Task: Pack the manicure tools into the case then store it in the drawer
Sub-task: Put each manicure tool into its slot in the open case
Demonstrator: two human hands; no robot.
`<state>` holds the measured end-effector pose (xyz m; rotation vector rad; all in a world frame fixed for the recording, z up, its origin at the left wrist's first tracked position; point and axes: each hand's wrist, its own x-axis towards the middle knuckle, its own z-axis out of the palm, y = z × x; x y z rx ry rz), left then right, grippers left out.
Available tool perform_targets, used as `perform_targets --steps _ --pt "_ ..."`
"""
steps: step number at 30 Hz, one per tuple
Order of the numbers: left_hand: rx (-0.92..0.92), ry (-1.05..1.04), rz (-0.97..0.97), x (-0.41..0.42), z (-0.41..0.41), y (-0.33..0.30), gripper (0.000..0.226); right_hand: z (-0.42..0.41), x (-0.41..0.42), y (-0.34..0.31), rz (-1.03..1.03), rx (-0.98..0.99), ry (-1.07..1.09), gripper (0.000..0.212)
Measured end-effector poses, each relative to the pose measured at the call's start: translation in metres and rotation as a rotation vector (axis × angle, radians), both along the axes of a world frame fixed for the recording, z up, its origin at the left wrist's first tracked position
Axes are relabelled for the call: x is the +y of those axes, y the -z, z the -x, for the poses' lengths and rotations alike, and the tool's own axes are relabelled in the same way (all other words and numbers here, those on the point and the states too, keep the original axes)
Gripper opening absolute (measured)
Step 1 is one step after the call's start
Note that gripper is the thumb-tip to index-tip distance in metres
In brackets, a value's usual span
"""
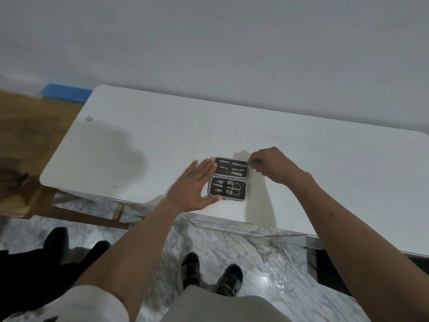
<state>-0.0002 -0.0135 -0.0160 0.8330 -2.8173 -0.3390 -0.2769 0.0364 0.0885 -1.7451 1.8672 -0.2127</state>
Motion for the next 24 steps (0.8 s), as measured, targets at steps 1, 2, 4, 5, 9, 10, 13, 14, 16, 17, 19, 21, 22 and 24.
perform_targets --steps 1,2,4,5,9,10,13,14,16,17,19,21,22,24 --pt "-0.003 -0.001 -0.002 0.0 0.0 0.0 0.098 0.0 0.0 0.001 0.005 0.026 -0.004 0.018" --pt "-0.008 -0.001 -0.004 0.0 0.0 0.0 0.098 0.0 0.0 0.002 0.008 0.048 -0.014 0.018" --pt "-0.017 -0.001 -0.007 0.0 0.0 -0.001 0.098 0.0 0.0 0.004 0.009 0.08 -0.031 0.019" --pt "-0.017 -0.001 -0.009 0.0 0.0 -0.001 0.098 -0.001 0.0 0.005 0.013 0.094 -0.04 0.02" --pt "-0.005 -0.003 -0.013 0.0 0.0 -0.001 0.097 -0.006 -0.002 0.006 0.036 0.127 -0.057 0.023" --pt "-0.004 -0.004 -0.013 0.0 0.0 -0.001 0.097 -0.008 -0.003 0.007 0.033 0.136 -0.06 0.023" --pt "-0.011 -0.003 -0.01 0.0 0.0 -0.001 0.098 -0.014 -0.003 0.009 0.018 0.153 -0.074 0.025" --pt "-0.015 -0.002 -0.009 -0.001 0.0 -0.001 0.098 -0.015 -0.003 0.009 0.013 0.155 -0.073 0.025" --pt "-0.017 -0.001 -0.007 -0.001 0.0 -0.001 0.098 -0.017 -0.004 0.008 0.012 0.165 -0.081 0.025" --pt "-0.018 -0.001 -0.004 -0.001 0.0 -0.001 0.098 -0.018 -0.004 0.008 0.013 0.167 -0.085 0.025" --pt "-0.021 -0.004 0.001 -0.001 0.0 -0.001 0.098 -0.02 -0.003 0.008 0.018 0.166 -0.086 0.025" --pt "-0.015 -0.003 -0.002 -0.001 0.0 -0.001 0.098 -0.023 -0.003 0.008 0.032 0.17 -0.089 0.024" --pt "-0.011 -0.002 -0.003 0.0 0.0 -0.001 0.098 -0.025 -0.003 0.009 0.04 0.174 -0.091 0.024" --pt "-0.011 -0.004 -0.003 0.0 0.001 -0.001 0.099 -0.027 -0.004 0.011 0.049 0.179 -0.091 0.024"
